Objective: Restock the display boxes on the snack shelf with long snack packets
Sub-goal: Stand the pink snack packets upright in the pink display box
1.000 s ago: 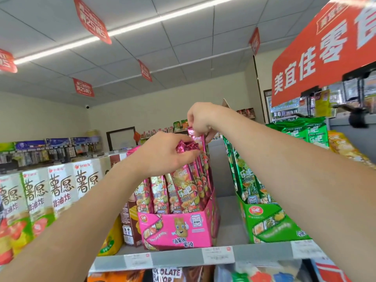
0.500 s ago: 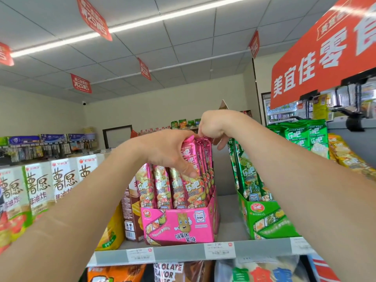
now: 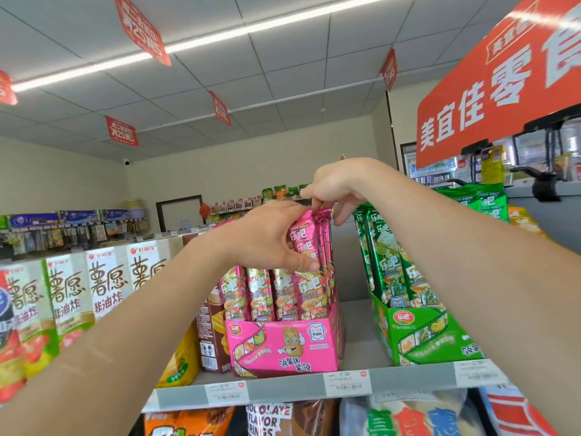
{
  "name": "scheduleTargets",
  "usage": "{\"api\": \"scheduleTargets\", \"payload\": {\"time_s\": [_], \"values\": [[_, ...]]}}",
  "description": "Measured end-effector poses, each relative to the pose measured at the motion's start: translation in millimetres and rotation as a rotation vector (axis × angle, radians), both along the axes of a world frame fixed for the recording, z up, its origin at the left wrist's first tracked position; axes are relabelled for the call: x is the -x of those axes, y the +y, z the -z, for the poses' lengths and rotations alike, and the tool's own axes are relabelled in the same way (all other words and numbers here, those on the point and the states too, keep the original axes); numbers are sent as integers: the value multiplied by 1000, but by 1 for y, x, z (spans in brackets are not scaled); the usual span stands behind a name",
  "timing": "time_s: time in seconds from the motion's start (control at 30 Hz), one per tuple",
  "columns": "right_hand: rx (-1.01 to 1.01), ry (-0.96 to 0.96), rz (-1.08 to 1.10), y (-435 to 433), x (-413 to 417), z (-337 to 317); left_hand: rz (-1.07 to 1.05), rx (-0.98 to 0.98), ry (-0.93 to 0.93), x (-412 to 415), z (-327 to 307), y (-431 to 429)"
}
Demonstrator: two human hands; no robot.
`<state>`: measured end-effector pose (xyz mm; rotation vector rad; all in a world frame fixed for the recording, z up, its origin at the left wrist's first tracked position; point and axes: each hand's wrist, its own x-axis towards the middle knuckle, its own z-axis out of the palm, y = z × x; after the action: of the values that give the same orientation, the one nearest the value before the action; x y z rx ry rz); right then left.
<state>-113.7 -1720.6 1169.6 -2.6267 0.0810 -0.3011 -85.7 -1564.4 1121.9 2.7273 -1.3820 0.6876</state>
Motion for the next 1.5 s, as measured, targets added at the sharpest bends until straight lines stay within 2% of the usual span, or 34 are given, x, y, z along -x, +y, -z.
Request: {"api": "scheduleTargets", "payload": {"time_s": [0.07,0.13,0.2,0.3,0.37,0.43,0.57,0.63,0.77,1.03,1.23,1.37,1.5], "values": [[-12,-57,-1,2,5,3,-11,17,-33,5,1,2],[17,-156,7,3,12,6,49,126,44,10,0,9],[71,-320,10,3,23,10,128,326,66,11,-3,23],[155,-645,-43,2,45,24,140,618,-37,11,-5,47],[196,-807,-117,14,54,41,70,611,-112,6,1,62],[274,-872,-185,25,55,57,14,445,-185,-1,13,66],[502,-775,-137,38,42,73,16,223,-255,-12,32,60],[594,-716,-89,39,34,73,-54,143,-332,-17,35,58],[676,-637,-29,39,25,71,-97,74,-361,-20,29,56],[530,-528,-80,38,26,63,5,86,-277,-26,10,61],[486,-569,-103,32,21,68,18,46,-304,-31,7,65],[438,-616,-114,30,20,72,-2,-7,-117,-24,-5,64],[418,-638,-107,30,18,73,75,51,-26,-15,-13,65]]}}
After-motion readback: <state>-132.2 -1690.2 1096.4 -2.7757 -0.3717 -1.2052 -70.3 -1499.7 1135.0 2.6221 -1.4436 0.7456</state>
